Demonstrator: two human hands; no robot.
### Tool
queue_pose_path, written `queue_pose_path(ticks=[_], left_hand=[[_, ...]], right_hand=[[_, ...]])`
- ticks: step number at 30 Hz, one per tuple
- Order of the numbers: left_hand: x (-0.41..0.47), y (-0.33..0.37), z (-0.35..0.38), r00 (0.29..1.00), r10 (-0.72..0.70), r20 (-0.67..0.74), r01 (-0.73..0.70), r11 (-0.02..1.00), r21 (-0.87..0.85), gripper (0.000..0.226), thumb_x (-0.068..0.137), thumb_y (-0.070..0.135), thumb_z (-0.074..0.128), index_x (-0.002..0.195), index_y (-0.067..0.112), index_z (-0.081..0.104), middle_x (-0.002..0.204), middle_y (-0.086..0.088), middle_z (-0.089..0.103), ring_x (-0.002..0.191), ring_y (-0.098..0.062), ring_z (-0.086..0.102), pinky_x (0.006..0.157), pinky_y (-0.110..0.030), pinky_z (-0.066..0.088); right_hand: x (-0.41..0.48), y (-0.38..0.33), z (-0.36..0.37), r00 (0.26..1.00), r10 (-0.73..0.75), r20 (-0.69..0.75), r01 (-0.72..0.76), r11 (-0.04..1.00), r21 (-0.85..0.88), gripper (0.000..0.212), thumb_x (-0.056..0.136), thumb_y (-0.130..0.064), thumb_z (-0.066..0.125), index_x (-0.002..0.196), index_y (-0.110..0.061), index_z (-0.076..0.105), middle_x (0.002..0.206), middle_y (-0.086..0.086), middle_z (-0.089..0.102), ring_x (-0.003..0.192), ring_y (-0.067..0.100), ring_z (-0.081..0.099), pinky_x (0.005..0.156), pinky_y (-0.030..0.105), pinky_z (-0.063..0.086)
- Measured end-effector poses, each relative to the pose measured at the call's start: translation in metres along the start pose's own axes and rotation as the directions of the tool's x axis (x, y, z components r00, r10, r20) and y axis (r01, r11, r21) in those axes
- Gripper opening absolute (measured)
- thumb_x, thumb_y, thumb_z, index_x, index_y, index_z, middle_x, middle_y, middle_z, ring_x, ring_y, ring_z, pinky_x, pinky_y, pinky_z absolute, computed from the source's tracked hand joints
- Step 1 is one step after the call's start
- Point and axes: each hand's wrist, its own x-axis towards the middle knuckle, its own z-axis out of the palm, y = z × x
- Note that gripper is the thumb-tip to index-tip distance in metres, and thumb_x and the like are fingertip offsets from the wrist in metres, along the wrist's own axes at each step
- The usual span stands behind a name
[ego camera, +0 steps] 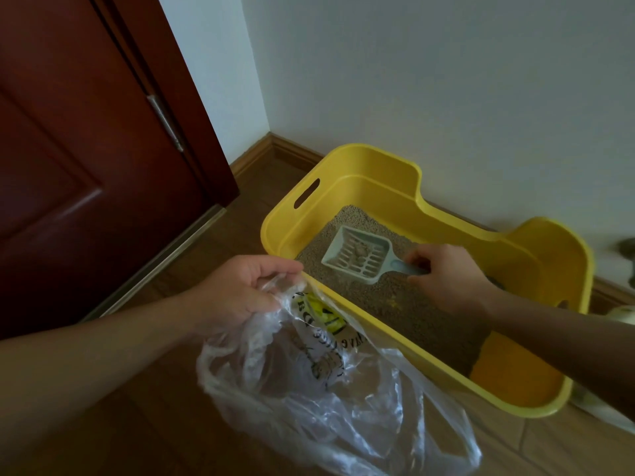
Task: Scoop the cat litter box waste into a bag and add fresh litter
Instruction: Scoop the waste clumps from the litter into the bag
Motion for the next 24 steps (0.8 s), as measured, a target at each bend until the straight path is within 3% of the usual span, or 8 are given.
queue_pose_path(ticks=[3,7,10,13,16,18,21,24], left_hand=[[-0.004,-0.002,0.000,1.000,0.000,-0.021,0.000,1.000,0.013,0.058,0.064,-0.003,0.062,0.113,0.029,0.066,0.124,-0.003,0.068,0.106,-0.012,0.069,0.077,-0.029,0.056],[-0.006,-0.002,0.001,0.999,0.020,-0.027,-0.018,0.996,0.083,0.060,0.081,-0.021,0.057,0.113,0.030,0.065,0.127,-0.001,0.065,0.114,-0.012,0.064,0.080,-0.025,0.054],[-0.007,-0.001,0.002,0.999,0.028,-0.033,-0.024,0.990,0.137,0.060,0.085,-0.021,0.054,0.121,0.026,0.062,0.129,0.005,0.062,0.121,-0.007,0.058,0.082,-0.020,0.053],[-0.008,-0.002,0.002,0.999,0.015,-0.038,-0.010,0.990,0.138,0.059,0.085,-0.020,0.055,0.128,0.020,0.061,0.129,0.004,0.062,0.122,-0.010,0.058,0.080,-0.022,0.055],[-0.010,-0.004,0.002,0.998,0.025,-0.059,-0.013,0.981,0.194,0.060,0.085,-0.019,0.057,0.131,0.017,0.059,0.130,0.005,0.061,0.126,-0.009,0.054,0.079,-0.017,0.054],[-0.012,-0.005,0.002,0.997,0.014,-0.075,0.001,0.980,0.201,0.060,0.084,-0.019,0.058,0.131,0.017,0.059,0.130,0.001,0.062,0.125,-0.013,0.056,0.082,-0.023,0.056],[-0.015,-0.005,0.001,0.996,-0.010,-0.090,0.026,0.984,0.179,0.059,0.083,-0.019,0.060,0.128,0.019,0.062,0.125,-0.002,0.066,0.114,-0.020,0.065,0.089,-0.038,0.057],[-0.016,-0.004,0.000,0.997,-0.015,-0.081,0.028,0.985,0.168,0.058,0.083,-0.018,0.061,0.130,0.016,0.060,0.125,-0.003,0.065,0.108,-0.022,0.068,0.085,-0.039,0.058]], right_hand=[[-0.013,0.001,-0.010,1.000,0.010,-0.005,-0.010,1.000,-0.010,0.017,0.087,-0.007,0.064,0.093,-0.023,0.067,0.086,-0.004,0.065,0.076,0.012,0.060,0.066,0.034,0.056],[-0.025,0.001,-0.022,1.000,0.024,0.015,-0.024,1.000,-0.014,0.018,0.088,-0.008,0.064,0.099,-0.022,0.068,0.087,-0.004,0.064,0.075,0.013,0.061,0.067,0.035,0.058],[-0.033,-0.001,-0.030,1.000,-0.009,0.010,0.009,0.999,-0.032,0.019,0.087,-0.008,0.065,0.100,-0.021,0.069,0.087,-0.004,0.065,0.075,0.012,0.060,0.063,0.032,0.055],[-0.043,-0.004,-0.037,0.999,-0.052,-0.002,0.052,0.998,-0.021,0.020,0.086,-0.009,0.066,0.098,-0.024,0.070,0.088,-0.005,0.067,0.076,0.009,0.060,0.060,0.027,0.049],[-0.058,-0.009,-0.043,0.995,-0.099,0.011,0.098,0.995,0.009,0.020,0.085,-0.011,0.070,0.097,-0.027,0.071,0.088,-0.008,0.068,0.080,0.008,0.061,0.070,0.034,0.054],[-0.068,-0.013,-0.048,0.991,-0.131,0.039,0.131,0.991,0.017,0.019,0.084,-0.012,0.072,0.096,-0.026,0.071,0.087,-0.009,0.067,0.082,0.007,0.060,0.074,0.036,0.054],[-0.083,-0.016,-0.052,0.976,-0.193,0.096,0.190,0.981,0.043,0.019,0.082,-0.010,0.074,0.091,-0.026,0.071,0.082,-0.011,0.067,0.076,0.004,0.059,0.066,0.026,0.048],[-0.093,-0.015,-0.051,0.958,-0.244,0.150,0.234,0.969,0.084,0.025,0.079,-0.009,0.077,0.086,-0.031,0.071,0.081,-0.012,0.065,0.073,0.003,0.059,0.064,0.025,0.047]])
